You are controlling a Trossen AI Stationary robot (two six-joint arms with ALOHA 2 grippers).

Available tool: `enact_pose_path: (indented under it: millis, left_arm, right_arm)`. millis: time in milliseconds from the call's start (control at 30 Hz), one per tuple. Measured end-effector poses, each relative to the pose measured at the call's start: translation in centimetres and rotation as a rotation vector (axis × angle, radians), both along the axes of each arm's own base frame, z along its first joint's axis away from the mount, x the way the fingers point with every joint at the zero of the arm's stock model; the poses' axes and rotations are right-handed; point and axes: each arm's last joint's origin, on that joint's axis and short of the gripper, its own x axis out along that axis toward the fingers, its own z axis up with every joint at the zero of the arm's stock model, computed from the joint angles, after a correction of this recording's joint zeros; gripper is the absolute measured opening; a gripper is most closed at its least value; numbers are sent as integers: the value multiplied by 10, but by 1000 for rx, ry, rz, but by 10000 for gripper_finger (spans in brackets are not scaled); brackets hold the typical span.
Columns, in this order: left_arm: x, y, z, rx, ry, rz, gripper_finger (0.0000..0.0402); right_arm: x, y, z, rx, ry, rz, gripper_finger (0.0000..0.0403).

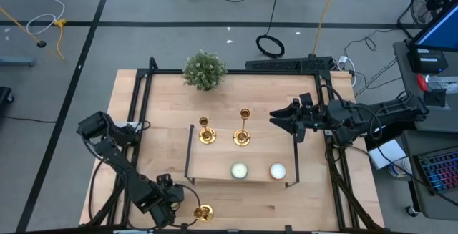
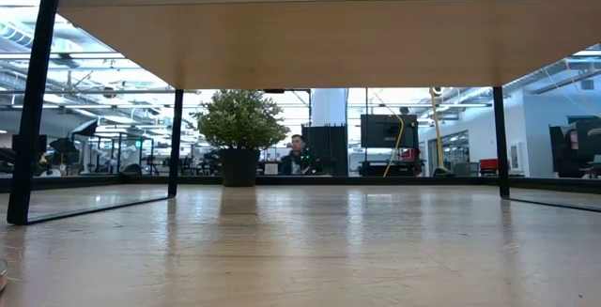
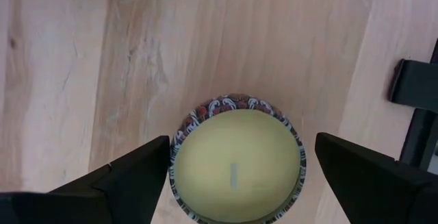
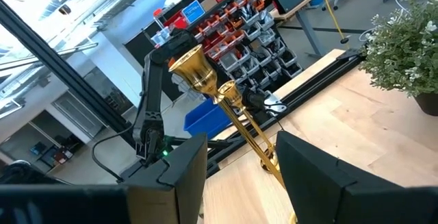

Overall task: Pick & Place candle stick holders
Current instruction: Put the red scented candle on the shelf aligned with the blue scented candle

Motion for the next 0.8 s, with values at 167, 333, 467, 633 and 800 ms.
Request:
enact_pose_path:
  millis: [167,333,467,633,800]
  left_arm:
    - [0,0,-1,5,-1,-13,367]
    - [1,-3,-10,6,40,-18,365]
    - [2,-5,-18,-2,67,-11,335]
    - [2,-6,-17,-2,60,2,295]
    - [0,-4,-13,-8,60,29,295]
  right_arm:
    - [0,0,0,0,0,-1,171]
    - [0,0,0,0,0,-1,171]
    - [0,0,0,1,0,-2,171]
    - [0,0,0,5,-1,-3,171]
    - [0,-1,0,5,-2,-25,171]
